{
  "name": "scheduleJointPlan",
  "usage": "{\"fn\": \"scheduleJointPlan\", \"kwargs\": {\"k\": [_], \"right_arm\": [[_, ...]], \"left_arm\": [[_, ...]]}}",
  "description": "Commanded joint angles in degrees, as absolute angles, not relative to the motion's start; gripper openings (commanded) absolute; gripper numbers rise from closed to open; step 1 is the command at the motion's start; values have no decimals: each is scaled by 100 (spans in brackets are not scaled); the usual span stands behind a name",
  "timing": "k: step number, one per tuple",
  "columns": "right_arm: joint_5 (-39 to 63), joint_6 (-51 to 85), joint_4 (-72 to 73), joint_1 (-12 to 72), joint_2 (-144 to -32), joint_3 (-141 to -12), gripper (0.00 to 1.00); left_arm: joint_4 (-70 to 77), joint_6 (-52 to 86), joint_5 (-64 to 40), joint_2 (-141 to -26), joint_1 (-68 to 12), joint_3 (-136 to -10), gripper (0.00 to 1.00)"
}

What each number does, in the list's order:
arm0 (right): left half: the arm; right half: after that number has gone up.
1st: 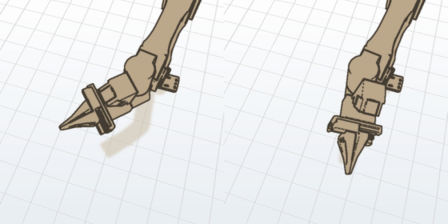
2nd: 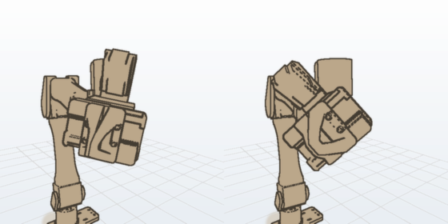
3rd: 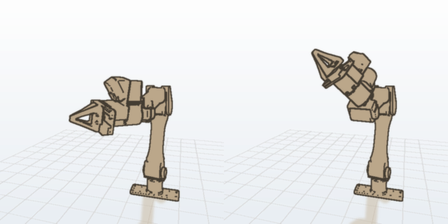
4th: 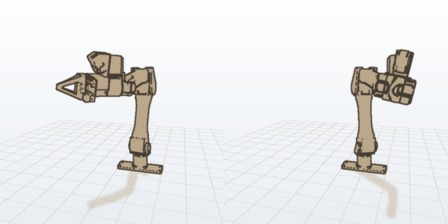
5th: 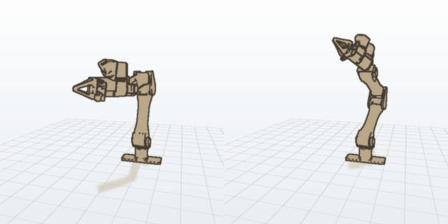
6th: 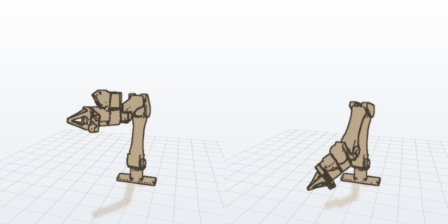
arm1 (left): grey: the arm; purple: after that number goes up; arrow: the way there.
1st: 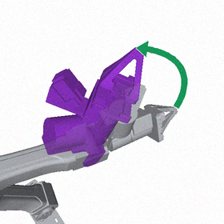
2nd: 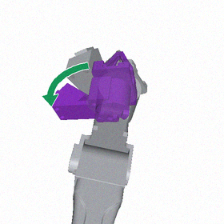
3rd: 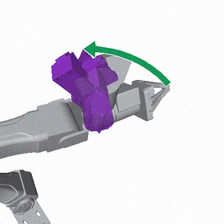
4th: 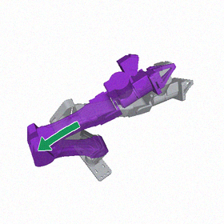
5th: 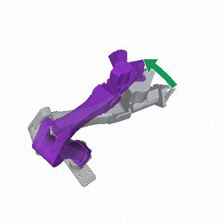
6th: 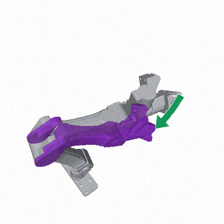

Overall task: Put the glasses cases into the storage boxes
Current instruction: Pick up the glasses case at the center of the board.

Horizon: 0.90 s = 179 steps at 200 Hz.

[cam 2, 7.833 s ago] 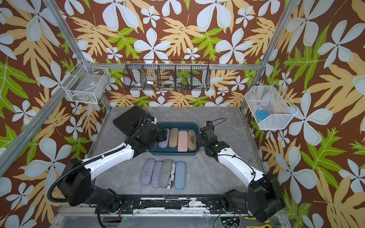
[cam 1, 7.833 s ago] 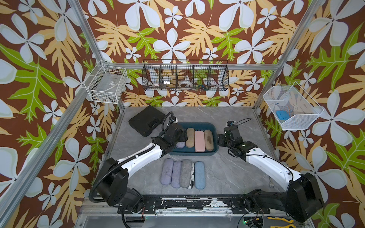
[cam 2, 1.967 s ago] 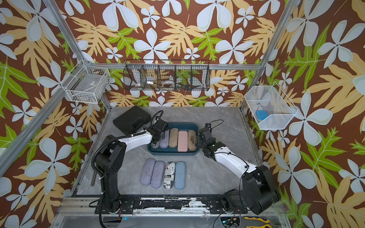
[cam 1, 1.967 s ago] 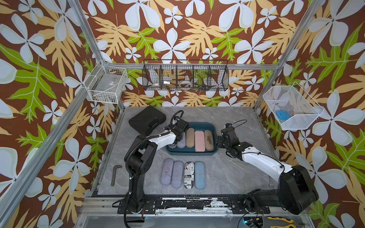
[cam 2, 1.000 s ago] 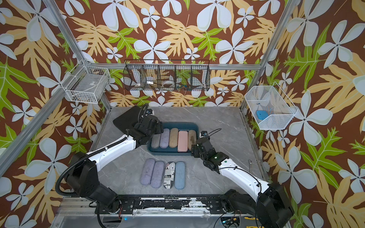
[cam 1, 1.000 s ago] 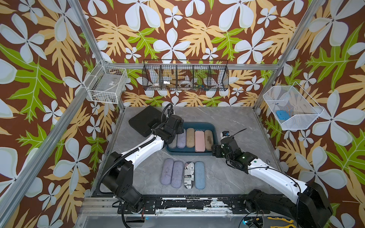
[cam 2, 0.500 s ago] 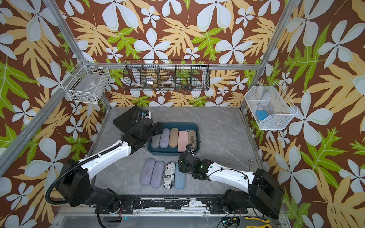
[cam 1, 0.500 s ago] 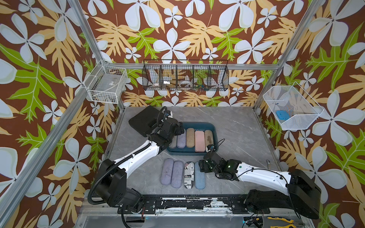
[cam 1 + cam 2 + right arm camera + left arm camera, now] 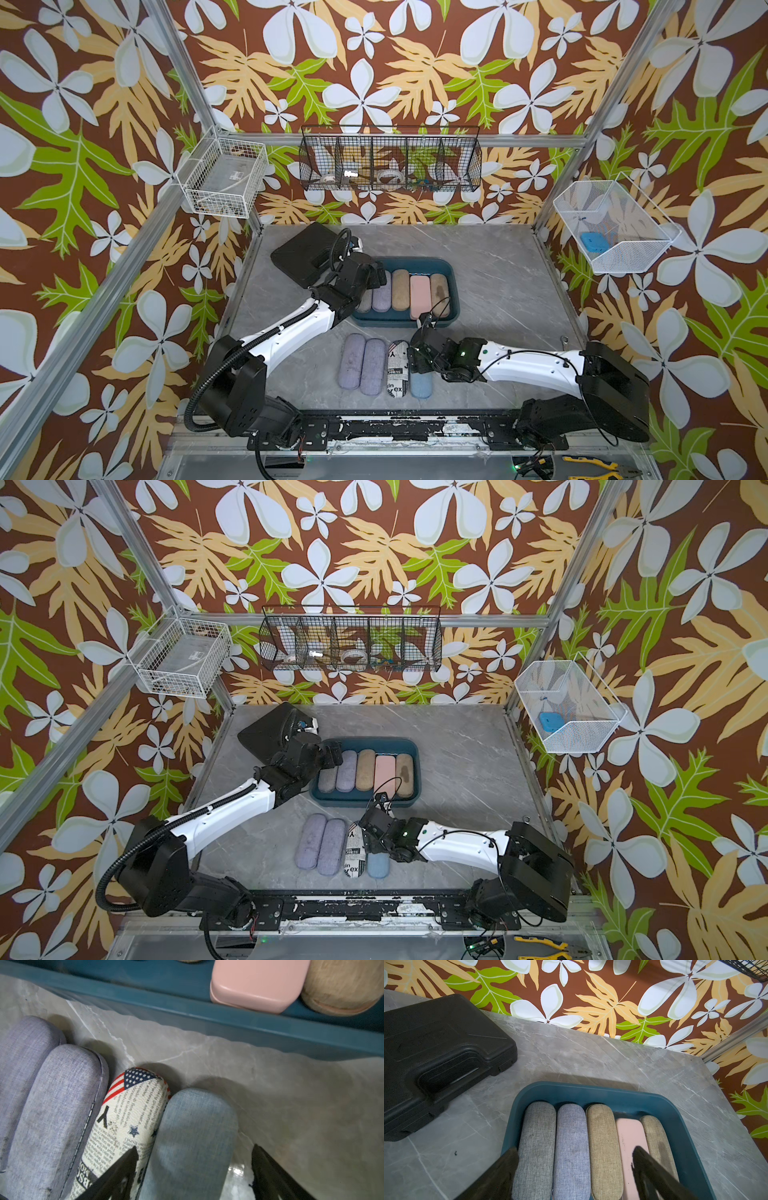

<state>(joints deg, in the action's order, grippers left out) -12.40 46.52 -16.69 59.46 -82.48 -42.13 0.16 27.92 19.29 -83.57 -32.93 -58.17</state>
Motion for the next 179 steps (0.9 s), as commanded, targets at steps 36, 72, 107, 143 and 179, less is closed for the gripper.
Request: {"fn": "scheduleJointPlan", "kwargs": {"k": [36, 72, 107, 143, 179], "right_arm": [[-1179, 4693, -1960, 5974, -8514, -4341, 80], [-1110, 4635, -1986, 5985, -8633, -4401, 78], [-1043, 4531, -2090, 5990, -8882, -4535, 79], [-1036, 4492, -2157, 6007, -9045, -4621, 79], [-1073, 4447, -2268, 6038, -9193, -4720, 68]], "left_arm": [[114, 2708, 1925, -8384, -3278, -5835, 87], [105, 2707, 1931, -8420, -3278, -5835, 87], [73, 2707, 1944, -8481, -3278, -5859, 86], [44, 2689, 1999, -8506, -3278, -5867, 86], [35, 2681, 2012, -8558, -3278, -5879, 86]]}}
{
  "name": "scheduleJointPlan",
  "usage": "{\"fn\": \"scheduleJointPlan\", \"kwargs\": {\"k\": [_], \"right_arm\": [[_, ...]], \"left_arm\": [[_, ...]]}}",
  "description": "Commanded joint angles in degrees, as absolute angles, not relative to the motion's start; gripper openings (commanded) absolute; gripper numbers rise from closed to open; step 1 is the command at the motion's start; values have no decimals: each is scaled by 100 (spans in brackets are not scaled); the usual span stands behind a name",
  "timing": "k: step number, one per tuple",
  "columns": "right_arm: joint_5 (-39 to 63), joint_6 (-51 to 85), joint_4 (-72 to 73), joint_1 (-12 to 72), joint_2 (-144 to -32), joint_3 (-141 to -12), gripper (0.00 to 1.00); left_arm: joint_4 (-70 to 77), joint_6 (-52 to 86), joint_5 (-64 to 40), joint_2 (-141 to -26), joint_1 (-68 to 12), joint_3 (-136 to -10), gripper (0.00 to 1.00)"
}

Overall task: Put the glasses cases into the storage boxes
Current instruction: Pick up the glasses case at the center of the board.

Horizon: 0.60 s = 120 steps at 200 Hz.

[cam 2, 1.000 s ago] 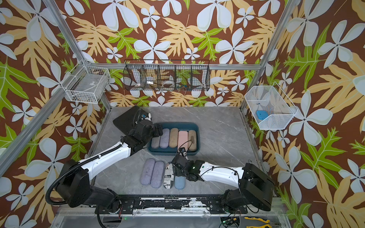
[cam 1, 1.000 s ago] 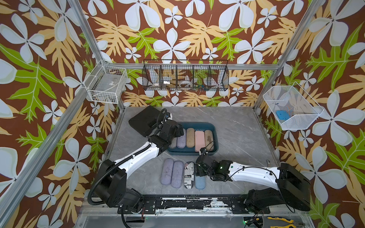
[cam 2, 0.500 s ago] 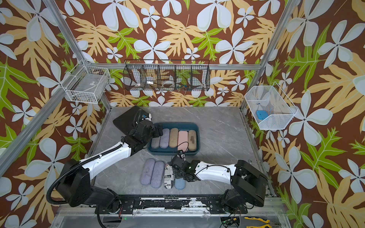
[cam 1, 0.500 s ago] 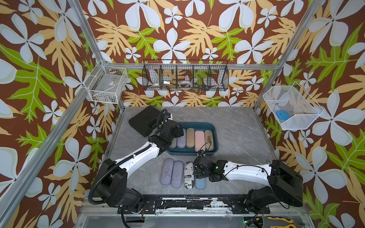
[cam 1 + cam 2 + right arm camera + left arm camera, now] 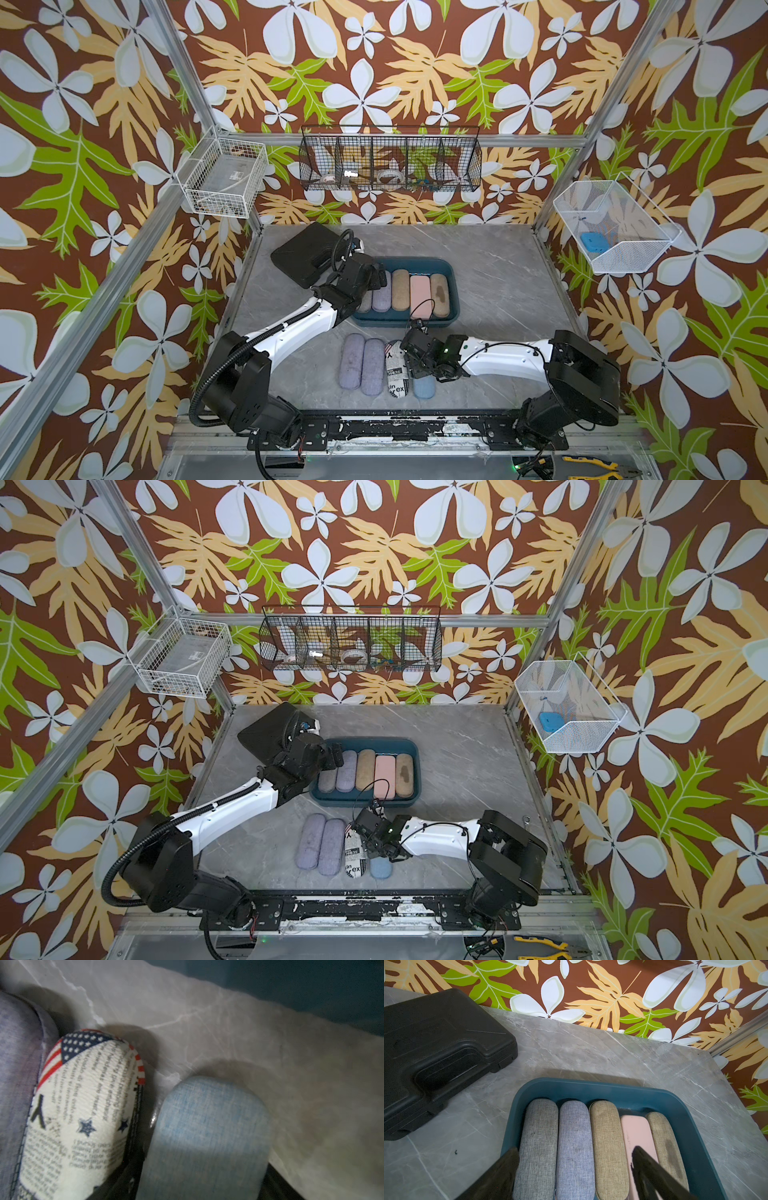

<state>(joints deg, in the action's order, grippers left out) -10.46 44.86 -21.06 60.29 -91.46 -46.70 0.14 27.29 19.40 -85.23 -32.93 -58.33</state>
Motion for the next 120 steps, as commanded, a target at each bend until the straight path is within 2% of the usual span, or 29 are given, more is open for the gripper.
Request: {"fn": "scheduleJointPlan", "kwargs": {"k": [1, 45, 120], "right_arm": [[-1077, 4447, -2268, 6038, -9193, -4720, 67], [-1191, 4485, -2329, 6038, -9055, -4687, 60], [-1326, 4423, -2418, 6037, -8745, -4623, 59]], "left_arm": [[35, 2681, 2012, -8559, -3278, -5879, 86], [0, 2663, 2065, -8596, -3278, -5889, 86], [-68, 2637, 2109, -8657, -3278, -5955, 86]]}}
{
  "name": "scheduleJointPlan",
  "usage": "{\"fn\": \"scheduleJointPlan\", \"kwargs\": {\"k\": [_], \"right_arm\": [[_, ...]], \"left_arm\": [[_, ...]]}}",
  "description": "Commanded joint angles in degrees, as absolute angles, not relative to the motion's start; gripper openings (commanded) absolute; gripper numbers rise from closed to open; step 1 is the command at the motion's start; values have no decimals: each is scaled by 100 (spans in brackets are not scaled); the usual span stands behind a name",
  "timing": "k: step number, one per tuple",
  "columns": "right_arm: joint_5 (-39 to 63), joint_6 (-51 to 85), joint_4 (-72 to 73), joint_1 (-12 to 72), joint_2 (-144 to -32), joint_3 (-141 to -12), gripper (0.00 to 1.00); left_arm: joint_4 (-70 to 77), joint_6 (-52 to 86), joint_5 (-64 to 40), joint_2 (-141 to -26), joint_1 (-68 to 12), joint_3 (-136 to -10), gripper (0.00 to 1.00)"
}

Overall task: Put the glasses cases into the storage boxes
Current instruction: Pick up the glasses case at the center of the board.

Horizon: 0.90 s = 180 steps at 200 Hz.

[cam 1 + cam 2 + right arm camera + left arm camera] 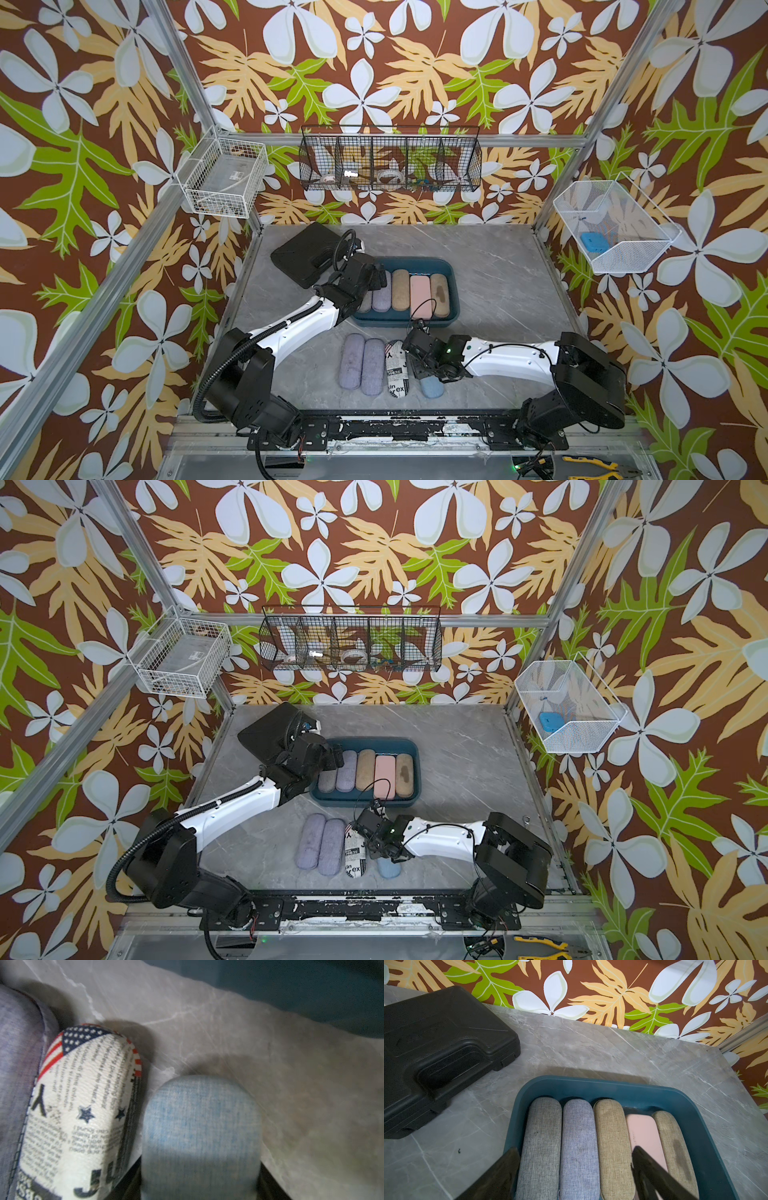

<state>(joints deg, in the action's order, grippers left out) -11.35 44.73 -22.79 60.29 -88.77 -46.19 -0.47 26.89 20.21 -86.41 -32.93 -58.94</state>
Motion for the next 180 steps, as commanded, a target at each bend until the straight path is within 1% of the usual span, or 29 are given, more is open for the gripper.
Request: {"fn": "scheduleJointPlan", "kwargs": {"k": [1, 90, 135, 180], "right_arm": [[-1331, 4422, -2422, 6038, -8740, -4623, 59], [-1494, 4001, -2979, 5893, -7912, -4883, 59], [-1491, 3595, -2991, 5503, -7513, -5207, 60], [-1576, 3099, -2724, 4963, -7673, -5640, 61]], "left_arm": [[-69, 2637, 2109, -8657, -3278, -5957, 86], [-133, 2610, 2214, -8552, -3278, -5941, 86], [-141, 2636, 2259, -8464, -3278, -5901, 86], [-149, 2663, 2248, -8398, -3278, -5832, 86]]}}
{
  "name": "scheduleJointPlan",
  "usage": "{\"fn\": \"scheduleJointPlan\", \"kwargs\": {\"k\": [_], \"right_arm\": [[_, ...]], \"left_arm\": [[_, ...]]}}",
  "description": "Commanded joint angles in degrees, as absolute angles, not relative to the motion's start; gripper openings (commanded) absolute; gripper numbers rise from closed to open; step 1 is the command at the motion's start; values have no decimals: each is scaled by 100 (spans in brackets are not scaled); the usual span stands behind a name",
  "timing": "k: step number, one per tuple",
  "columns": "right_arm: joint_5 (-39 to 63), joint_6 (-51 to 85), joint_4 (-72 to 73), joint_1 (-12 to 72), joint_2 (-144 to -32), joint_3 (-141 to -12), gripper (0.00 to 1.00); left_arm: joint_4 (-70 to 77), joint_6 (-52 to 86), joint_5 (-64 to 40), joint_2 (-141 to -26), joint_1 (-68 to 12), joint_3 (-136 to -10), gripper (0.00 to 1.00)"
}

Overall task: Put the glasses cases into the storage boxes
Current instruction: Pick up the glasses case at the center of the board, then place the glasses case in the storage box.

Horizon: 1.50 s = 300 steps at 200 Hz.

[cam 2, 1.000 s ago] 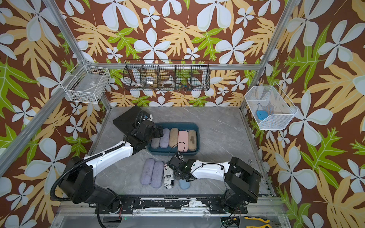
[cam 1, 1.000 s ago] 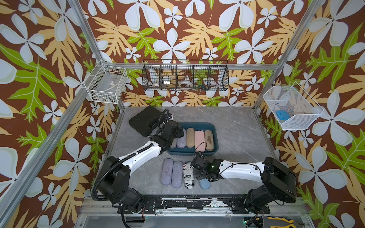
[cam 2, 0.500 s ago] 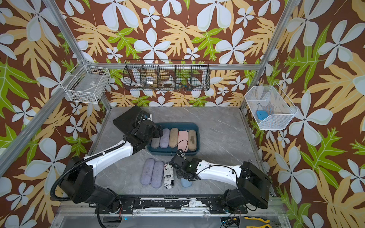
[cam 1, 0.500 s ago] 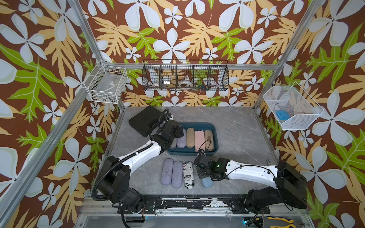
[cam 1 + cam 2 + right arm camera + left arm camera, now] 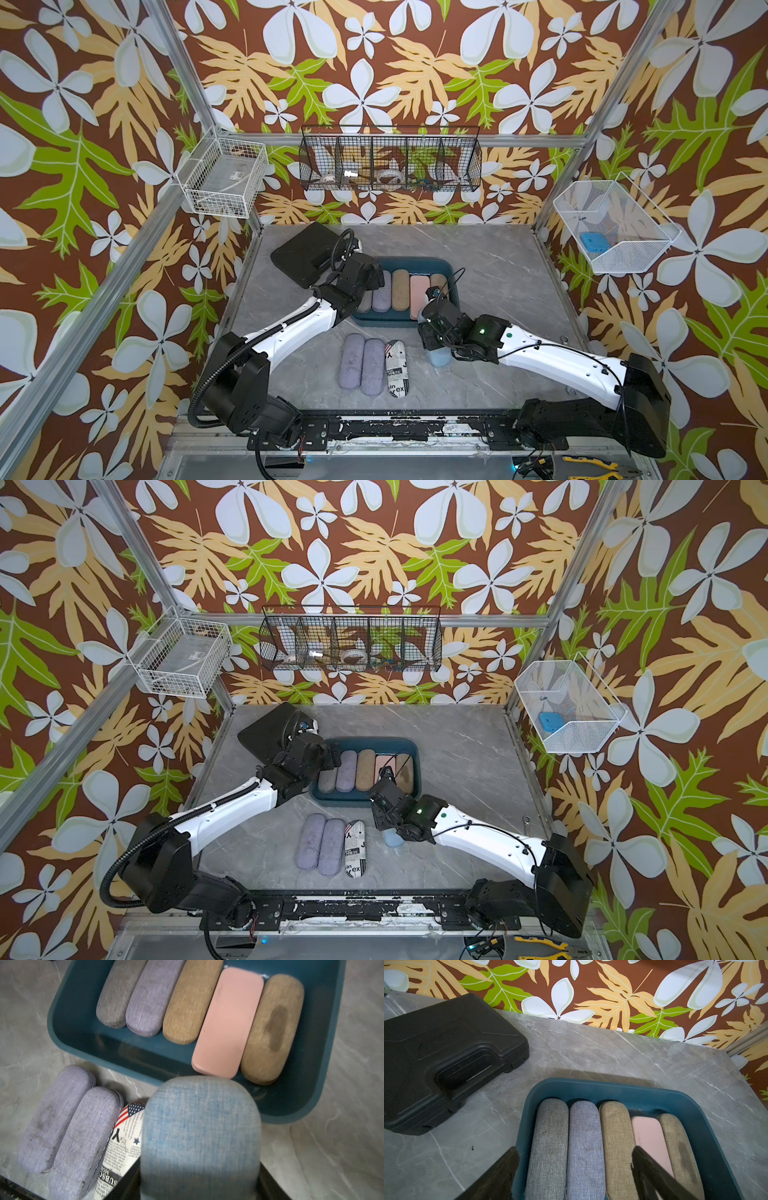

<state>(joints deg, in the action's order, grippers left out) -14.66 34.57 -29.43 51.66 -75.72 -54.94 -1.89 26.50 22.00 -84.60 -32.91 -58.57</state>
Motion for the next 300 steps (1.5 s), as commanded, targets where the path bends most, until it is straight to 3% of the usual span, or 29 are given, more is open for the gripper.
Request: {"fn": "scheduleJointPlan", "kwargs": {"k": [1, 135, 300], "right_arm": [[-1570, 3092, -2711, 4951, -7682, -5646, 61], [-1148, 2308, -1811, 3191, -9369, -6812, 62], [-1714, 2371, -1855, 2835, -10705, -7238, 65]], "left_arm": [[-149, 2663, 2249, -8396, -3278, -5829, 86], [-114, 2707, 2206, -8306, -3278, -5572, 86], [-99, 2768, 2118, -8473, -3278, -5503, 86]]}}
